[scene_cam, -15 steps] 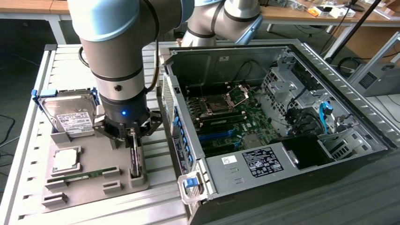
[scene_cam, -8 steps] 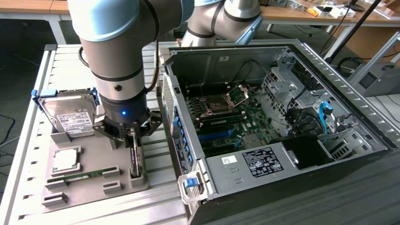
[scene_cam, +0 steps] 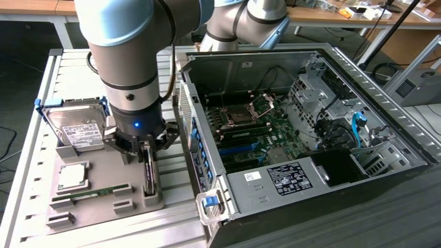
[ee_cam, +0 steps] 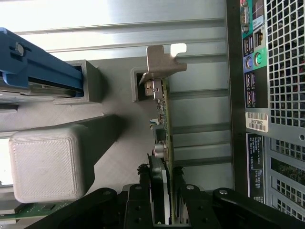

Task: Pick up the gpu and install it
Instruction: 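Pick up the gpu and move the gpu toward the slot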

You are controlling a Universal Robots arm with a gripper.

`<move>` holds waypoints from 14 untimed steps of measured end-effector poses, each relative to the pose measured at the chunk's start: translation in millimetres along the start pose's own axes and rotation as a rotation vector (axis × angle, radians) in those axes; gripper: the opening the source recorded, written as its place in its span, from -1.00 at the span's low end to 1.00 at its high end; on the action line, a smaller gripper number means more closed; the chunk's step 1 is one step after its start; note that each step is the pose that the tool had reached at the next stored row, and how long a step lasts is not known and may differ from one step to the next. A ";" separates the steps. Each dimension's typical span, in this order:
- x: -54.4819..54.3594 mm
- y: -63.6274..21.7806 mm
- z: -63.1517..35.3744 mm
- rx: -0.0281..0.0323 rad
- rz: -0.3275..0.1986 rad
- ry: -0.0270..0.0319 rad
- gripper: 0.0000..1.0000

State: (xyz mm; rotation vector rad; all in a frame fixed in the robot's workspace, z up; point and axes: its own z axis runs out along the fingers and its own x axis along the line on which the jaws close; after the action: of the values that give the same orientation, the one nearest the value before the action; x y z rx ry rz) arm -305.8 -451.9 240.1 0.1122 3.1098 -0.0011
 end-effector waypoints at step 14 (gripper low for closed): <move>-0.3 -0.3 -10.1 -0.0090 0.000 0.0009 -0.18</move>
State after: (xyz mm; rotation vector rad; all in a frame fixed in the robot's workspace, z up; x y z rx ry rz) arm -305.8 -452.2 250.3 0.1123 3.1104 0.0129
